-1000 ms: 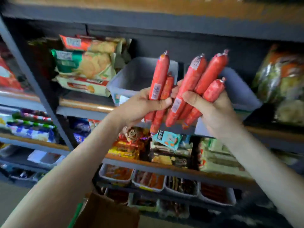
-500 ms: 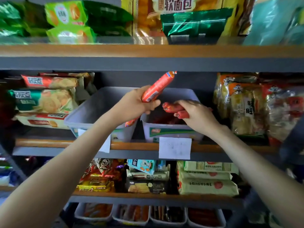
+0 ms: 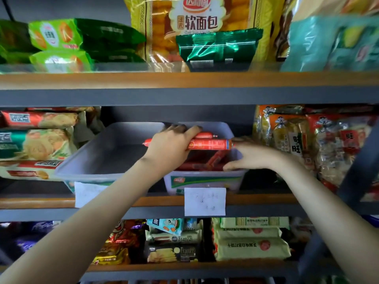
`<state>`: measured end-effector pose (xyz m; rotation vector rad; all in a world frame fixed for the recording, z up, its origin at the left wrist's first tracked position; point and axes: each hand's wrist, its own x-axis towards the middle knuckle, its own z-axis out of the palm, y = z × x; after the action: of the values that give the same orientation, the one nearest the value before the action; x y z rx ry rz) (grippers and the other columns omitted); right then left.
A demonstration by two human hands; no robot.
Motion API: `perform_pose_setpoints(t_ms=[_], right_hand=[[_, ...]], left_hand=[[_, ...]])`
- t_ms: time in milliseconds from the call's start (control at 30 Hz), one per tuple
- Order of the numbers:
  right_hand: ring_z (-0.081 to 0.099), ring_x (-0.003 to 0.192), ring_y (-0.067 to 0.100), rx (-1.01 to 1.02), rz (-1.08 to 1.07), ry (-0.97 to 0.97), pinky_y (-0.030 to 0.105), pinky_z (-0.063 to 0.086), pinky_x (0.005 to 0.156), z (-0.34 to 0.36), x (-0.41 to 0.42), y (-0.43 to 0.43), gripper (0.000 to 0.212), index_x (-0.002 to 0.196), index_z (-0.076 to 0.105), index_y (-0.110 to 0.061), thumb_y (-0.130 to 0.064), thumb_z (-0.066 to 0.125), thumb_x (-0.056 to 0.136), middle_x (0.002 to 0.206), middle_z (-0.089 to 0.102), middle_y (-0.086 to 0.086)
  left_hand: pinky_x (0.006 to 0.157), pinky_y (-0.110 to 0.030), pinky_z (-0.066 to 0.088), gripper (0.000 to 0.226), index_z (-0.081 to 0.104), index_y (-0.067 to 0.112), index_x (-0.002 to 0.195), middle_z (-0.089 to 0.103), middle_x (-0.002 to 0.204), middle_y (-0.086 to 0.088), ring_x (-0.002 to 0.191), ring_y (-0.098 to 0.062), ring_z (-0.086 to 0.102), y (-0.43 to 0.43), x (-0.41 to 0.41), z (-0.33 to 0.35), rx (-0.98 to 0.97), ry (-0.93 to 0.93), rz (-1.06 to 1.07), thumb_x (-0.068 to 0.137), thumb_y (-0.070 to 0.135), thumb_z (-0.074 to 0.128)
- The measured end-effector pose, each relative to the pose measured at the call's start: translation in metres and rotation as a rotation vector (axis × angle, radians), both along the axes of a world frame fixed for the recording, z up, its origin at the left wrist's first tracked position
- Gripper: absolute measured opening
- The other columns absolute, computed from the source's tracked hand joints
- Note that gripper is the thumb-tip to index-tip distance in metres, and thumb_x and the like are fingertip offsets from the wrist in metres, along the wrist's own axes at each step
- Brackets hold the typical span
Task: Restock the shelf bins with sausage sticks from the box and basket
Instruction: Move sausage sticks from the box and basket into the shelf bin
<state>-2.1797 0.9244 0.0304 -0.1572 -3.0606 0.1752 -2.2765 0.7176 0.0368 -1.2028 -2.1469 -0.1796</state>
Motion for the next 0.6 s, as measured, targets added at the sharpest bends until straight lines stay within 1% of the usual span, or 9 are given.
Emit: perform_pose_setpoints(t_ms=[67,100,167,233,300,400,467,533,600], right_hand=[[0.035,0.135,0.018,-0.134,-0.067,0.02,0.034,0.028,0.111,-0.005,0.006,0.012,0.058,0.138,0.044,-0.027,-0.045,0.063,0.086,0.147,0.037,-0.004],[0.037,0.133,0.016,-0.213,-0.076,0.054,0.032,0.03,0.11,-0.008,0.008,0.019,0.052,0.136,0.047,-0.027,-0.04,0.062,0.088,0.146,0.037,-0.004],[0.045,0.126,0.013,-0.336,-0.058,0.119,0.027,0.034,0.104,-0.015,0.011,0.028,0.034,0.126,0.055,-0.028,-0.03,0.059,0.092,0.134,0.048,-0.005],[0.052,0.118,0.01,-0.412,-0.058,0.172,0.023,0.039,0.097,-0.019,0.014,0.034,0.021,0.115,0.059,-0.029,-0.022,0.054,0.095,0.123,0.056,-0.006],[0.055,0.112,0.008,-0.439,-0.065,0.214,0.027,0.042,0.096,-0.02,0.018,0.036,0.022,0.111,0.06,-0.031,-0.018,0.048,0.098,0.117,0.06,-0.008],[0.053,0.114,0.006,-0.468,-0.069,0.281,0.029,0.04,0.1,-0.019,0.026,0.036,0.026,0.115,0.059,-0.03,-0.016,0.044,0.1,0.117,0.06,-0.013],[0.05,0.119,0.004,-0.54,-0.098,0.321,0.028,0.037,0.104,-0.017,0.03,0.033,0.029,0.123,0.056,-0.029,-0.018,0.042,0.1,0.124,0.057,-0.013],[0.047,0.122,0.005,-0.577,-0.119,0.359,0.027,0.036,0.104,-0.016,0.034,0.026,0.032,0.131,0.049,-0.03,-0.024,0.043,0.1,0.13,0.053,-0.011],[0.042,0.126,0.006,-0.497,-0.126,0.392,0.028,0.032,0.106,-0.016,0.037,0.014,0.042,0.14,0.04,-0.03,-0.03,0.046,0.098,0.136,0.047,-0.01]], left_hand=[[0.078,-0.041,0.049,0.054,0.054,0.018,0.13,0.065,0.11,-0.016,0.096,-0.038,0.062,0.003,-0.004,-0.004,-0.056,0.059,-0.011,0.078,0.011,0.066],[0.071,-0.041,0.052,0.055,0.061,0.015,0.122,0.068,0.099,-0.018,0.085,-0.038,0.064,0.006,-0.006,-0.005,-0.069,0.06,-0.031,0.069,0.008,0.073],[0.062,-0.039,0.054,0.055,0.067,0.013,0.109,0.069,0.083,-0.017,0.071,-0.036,0.066,0.013,-0.011,-0.01,-0.078,0.099,-0.03,0.056,0.006,0.08],[0.065,-0.04,0.054,0.053,0.067,0.013,0.107,0.069,0.082,-0.016,0.072,-0.035,0.067,0.022,-0.011,-0.012,-0.081,0.105,-0.048,0.056,0.008,0.082],[0.077,-0.042,0.051,0.051,0.061,0.014,0.118,0.068,0.096,-0.018,0.088,-0.037,0.065,0.033,-0.005,-0.013,-0.065,0.058,-0.073,0.069,0.009,0.073],[0.098,-0.039,0.037,0.05,0.035,0.021,0.141,0.049,0.134,-0.014,0.122,-0.032,0.046,0.051,-0.001,-0.019,-0.183,-0.118,0.032,0.093,0.023,0.046],[0.101,-0.04,0.038,0.055,0.032,0.023,0.142,0.043,0.139,-0.011,0.125,-0.031,0.043,0.059,-0.007,-0.027,-0.26,-0.288,0.062,0.094,0.042,0.048],[0.1,-0.041,0.041,0.071,0.035,0.022,0.14,0.047,0.138,-0.008,0.121,-0.028,0.048,0.061,-0.019,-0.033,-0.314,-0.525,0.053,0.084,0.064,0.05],[0.1,-0.041,0.041,0.084,0.035,0.021,0.142,0.049,0.139,-0.005,0.12,-0.026,0.05,0.056,-0.027,-0.035,-0.352,-0.708,0.048,0.079,0.076,0.041]])
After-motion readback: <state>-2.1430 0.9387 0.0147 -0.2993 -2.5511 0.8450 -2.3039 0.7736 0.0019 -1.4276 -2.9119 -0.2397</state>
